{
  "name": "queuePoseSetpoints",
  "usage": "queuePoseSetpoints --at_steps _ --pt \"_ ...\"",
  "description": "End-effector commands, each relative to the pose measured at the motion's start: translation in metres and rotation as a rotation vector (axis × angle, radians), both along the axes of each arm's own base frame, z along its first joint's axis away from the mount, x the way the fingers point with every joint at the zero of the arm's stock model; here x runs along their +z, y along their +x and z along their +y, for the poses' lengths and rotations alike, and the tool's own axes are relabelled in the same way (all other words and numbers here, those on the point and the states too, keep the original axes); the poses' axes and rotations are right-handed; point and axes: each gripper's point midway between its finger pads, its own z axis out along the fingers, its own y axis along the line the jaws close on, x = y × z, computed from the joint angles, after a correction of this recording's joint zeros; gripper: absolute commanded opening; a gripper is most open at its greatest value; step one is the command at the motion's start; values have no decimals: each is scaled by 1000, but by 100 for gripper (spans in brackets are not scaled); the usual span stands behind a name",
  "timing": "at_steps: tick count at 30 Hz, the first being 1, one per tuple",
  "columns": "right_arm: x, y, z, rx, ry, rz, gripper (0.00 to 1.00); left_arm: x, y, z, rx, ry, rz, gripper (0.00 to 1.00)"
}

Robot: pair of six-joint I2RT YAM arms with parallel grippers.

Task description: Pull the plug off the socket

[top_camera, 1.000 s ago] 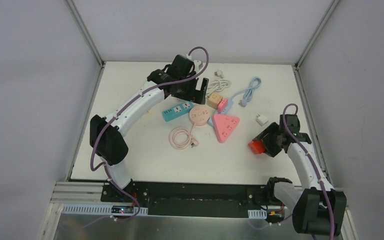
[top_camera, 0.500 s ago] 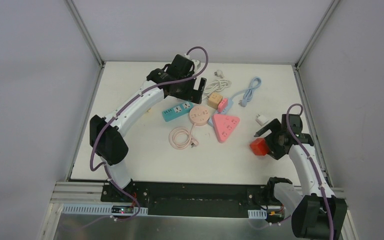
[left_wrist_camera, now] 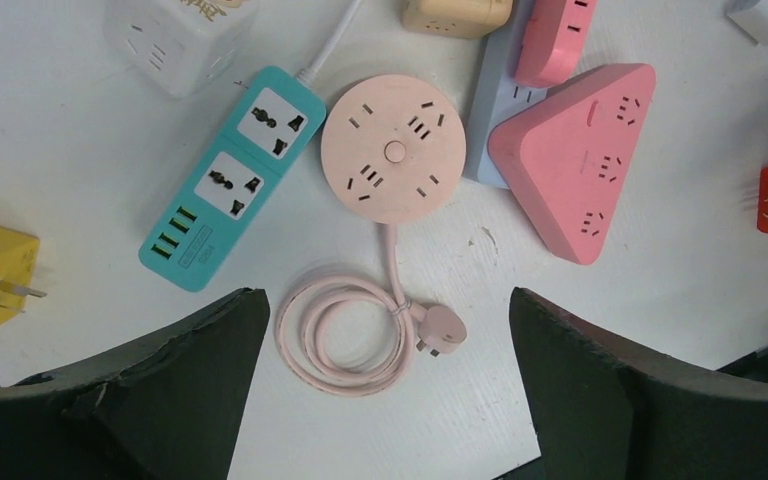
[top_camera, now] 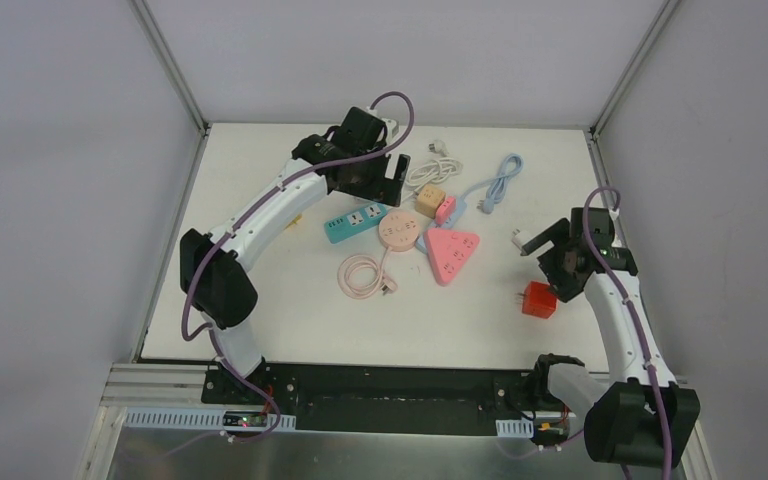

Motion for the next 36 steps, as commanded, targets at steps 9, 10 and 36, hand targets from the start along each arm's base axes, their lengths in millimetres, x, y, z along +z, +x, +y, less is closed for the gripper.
queuePoseSetpoints --at_steps 9,10,36 --pt "51 95 86 266 201 -247 90 -1 2 -23 -6 -108 75 89" --pt "54 104 95 286 168 -235 90 -3 2 -23 0 -111 82 89" --pt "-19 175 181 377 34 9 62 -28 -13 -16 -5 -92 157 87"
